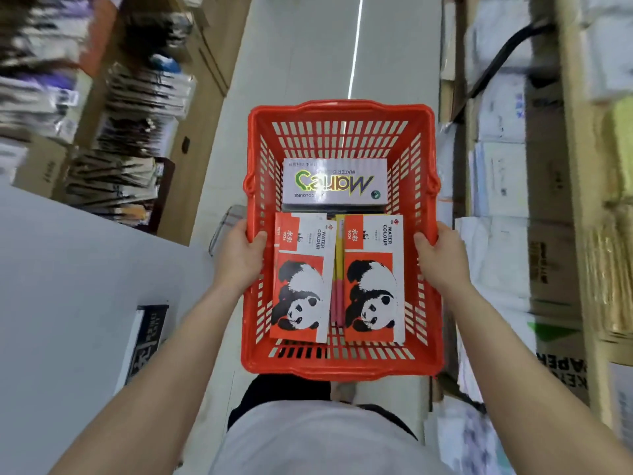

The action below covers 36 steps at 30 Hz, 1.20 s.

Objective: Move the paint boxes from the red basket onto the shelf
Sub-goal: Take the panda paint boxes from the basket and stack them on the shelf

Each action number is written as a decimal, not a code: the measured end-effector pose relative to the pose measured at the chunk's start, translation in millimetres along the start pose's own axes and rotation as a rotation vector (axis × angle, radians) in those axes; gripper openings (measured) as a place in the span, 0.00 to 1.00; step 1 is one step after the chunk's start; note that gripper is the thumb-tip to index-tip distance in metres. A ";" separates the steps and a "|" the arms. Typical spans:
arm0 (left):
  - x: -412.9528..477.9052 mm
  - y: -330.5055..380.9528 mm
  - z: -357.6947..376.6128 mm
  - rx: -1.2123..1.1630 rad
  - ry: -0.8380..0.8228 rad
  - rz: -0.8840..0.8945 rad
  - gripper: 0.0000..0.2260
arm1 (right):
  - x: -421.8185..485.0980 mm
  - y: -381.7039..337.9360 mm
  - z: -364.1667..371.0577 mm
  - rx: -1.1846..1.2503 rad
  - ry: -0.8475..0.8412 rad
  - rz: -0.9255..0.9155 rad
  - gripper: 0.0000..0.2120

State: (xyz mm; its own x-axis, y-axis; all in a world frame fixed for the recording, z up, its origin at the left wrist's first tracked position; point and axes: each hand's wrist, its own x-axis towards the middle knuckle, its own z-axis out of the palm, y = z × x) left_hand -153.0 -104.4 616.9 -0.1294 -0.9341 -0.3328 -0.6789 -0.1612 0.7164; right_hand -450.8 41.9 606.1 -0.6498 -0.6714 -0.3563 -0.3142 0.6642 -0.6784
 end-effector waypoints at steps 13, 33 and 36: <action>258.4 146.0 -44.5 -0.120 -0.005 0.039 0.03 | 226.2 -194.6 -21.0 0.014 0.054 -0.054 0.05; 686.6 352.4 -55.7 -0.109 0.172 -0.021 0.05 | 672.4 -464.4 -13.8 0.043 -0.106 -0.146 0.03; 764.3 377.6 -58.0 -0.118 0.158 -0.027 0.04 | 742.3 -506.4 -4.4 0.033 -0.104 -0.138 0.03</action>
State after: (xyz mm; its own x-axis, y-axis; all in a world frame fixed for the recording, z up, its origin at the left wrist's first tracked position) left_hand -466.4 -897.6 668.6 0.0091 -0.9659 -0.2587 -0.5899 -0.2141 0.7786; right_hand -777.2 -791.4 688.0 -0.5262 -0.7870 -0.3221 -0.3711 0.5533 -0.7458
